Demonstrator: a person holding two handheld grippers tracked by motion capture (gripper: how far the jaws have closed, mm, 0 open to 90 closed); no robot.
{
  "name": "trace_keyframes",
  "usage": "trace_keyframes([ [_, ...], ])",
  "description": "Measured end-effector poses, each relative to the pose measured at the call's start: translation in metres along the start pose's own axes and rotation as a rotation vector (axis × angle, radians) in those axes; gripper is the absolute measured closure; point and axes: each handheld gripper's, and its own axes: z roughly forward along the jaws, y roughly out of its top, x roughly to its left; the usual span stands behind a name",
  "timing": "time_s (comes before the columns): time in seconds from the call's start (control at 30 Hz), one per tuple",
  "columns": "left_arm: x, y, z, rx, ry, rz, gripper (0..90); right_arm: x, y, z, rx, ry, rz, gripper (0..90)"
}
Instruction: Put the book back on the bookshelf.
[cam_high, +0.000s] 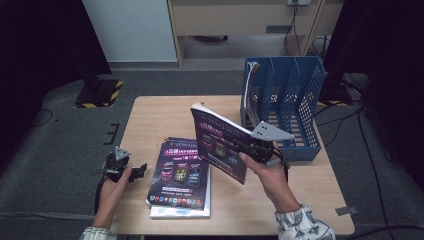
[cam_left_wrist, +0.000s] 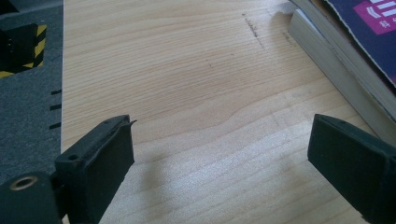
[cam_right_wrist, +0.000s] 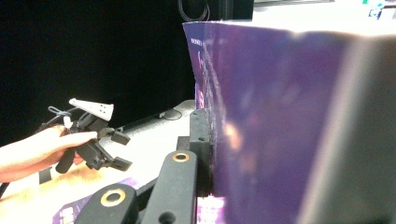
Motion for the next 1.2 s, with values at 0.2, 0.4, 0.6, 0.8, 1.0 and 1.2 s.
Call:
trace_keyframes([
  [0.2,-0.001,-0.001,0.002,0.017,-0.002,0.005,6.7,-0.005,-0.002,-0.01,0.006,-0.011,0.002,82.6],
  [0.4,-0.002,-0.002,0.003,0.022,-0.008,0.009,6.7,-0.009,-0.003,-0.018,0.008,-0.016,0.001,82.6],
  [0.6,-0.003,-0.002,0.004,0.032,-0.012,0.015,6.7,-0.011,-0.005,-0.024,0.009,-0.018,0.004,82.6],
  [0.8,-0.004,-0.003,0.005,0.038,-0.014,0.02,6.7,-0.013,-0.006,-0.033,0.014,-0.022,0.003,82.6],
  [1.0,-0.005,-0.003,0.006,0.043,-0.017,0.025,6.7,-0.016,-0.008,-0.044,0.018,-0.027,0.0,82.6],
  [1.2,-0.005,-0.003,0.006,0.041,-0.018,0.022,6.7,-0.019,-0.009,-0.053,0.016,-0.038,0.003,82.6],
])
